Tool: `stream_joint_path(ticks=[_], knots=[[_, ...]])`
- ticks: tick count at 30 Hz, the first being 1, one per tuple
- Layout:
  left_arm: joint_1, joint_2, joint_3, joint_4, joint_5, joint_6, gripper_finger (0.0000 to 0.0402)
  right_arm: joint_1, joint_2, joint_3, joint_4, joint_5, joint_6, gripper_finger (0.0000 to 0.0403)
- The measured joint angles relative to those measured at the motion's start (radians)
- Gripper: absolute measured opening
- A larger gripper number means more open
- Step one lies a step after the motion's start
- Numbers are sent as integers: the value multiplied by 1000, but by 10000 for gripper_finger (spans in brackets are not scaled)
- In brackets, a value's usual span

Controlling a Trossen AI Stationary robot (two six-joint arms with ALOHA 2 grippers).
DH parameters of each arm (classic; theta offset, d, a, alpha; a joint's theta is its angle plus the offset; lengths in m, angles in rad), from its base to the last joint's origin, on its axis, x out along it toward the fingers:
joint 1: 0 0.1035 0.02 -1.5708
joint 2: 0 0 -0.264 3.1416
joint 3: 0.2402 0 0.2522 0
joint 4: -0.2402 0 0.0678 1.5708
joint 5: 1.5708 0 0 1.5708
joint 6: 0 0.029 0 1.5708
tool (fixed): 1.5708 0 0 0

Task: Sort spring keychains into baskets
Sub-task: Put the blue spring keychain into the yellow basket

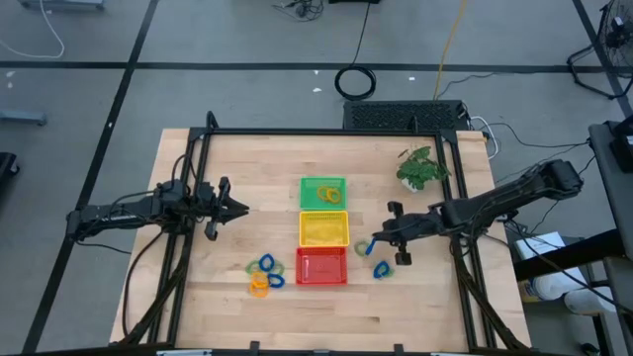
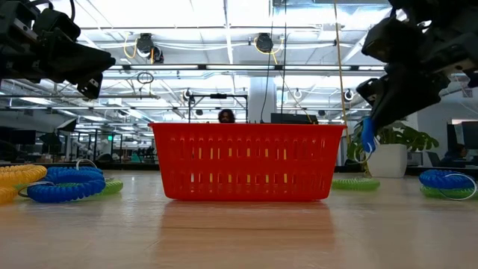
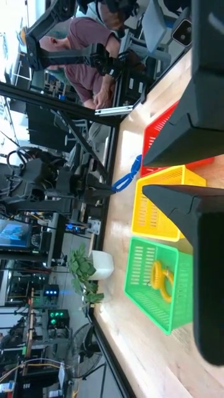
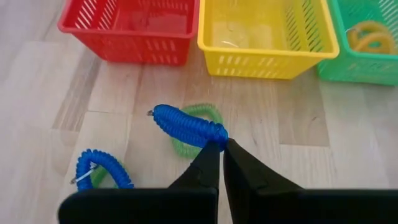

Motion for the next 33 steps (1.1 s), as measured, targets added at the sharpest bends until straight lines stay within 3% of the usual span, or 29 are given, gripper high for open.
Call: stream_joint_path(ticks=[28, 33], knots=[[0, 0, 0, 0, 0, 0, 60, -2, -37, 1, 10, 2, -23, 0], [0, 0, 0, 0, 0, 0, 61, -2, -37, 1, 28, 49, -23, 0]])
